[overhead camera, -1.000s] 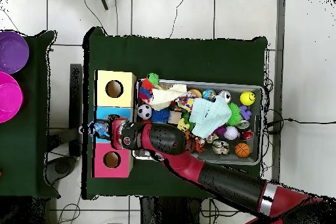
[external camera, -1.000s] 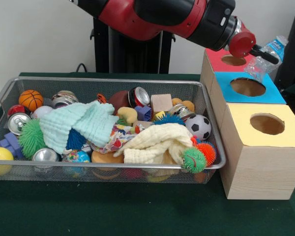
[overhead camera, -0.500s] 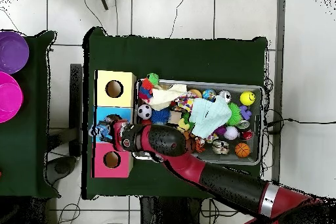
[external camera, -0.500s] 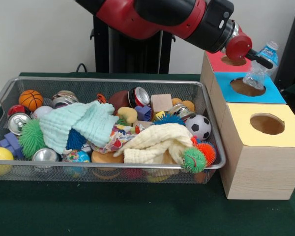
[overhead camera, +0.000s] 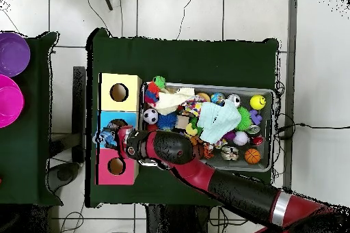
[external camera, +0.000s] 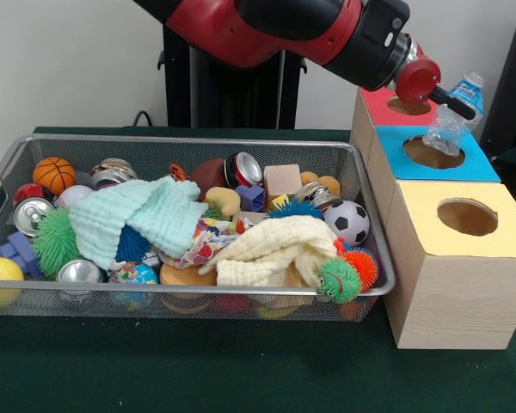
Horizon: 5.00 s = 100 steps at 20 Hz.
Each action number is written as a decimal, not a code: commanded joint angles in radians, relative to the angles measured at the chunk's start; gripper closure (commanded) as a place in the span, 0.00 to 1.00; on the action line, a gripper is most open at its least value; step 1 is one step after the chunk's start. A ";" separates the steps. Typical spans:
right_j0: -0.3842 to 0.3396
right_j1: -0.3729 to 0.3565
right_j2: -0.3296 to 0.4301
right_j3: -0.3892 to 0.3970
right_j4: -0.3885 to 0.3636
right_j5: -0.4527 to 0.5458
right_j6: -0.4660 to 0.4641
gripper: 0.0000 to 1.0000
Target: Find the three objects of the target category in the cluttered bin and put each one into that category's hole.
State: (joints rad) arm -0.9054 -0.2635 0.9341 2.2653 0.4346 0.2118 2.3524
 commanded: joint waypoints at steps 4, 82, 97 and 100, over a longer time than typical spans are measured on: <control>-0.009 -0.005 -0.049 -0.151 0.028 -0.026 0.114 0.00; 0.125 -0.197 -0.470 -0.359 -0.168 0.232 0.026 0.00; 0.276 -0.294 -0.702 -0.467 -0.361 0.358 0.050 0.00; 0.290 -0.310 -0.726 -0.485 -0.386 0.401 0.053 0.00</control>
State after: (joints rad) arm -0.5840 -0.5633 0.4825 1.9419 0.1900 0.6168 2.3522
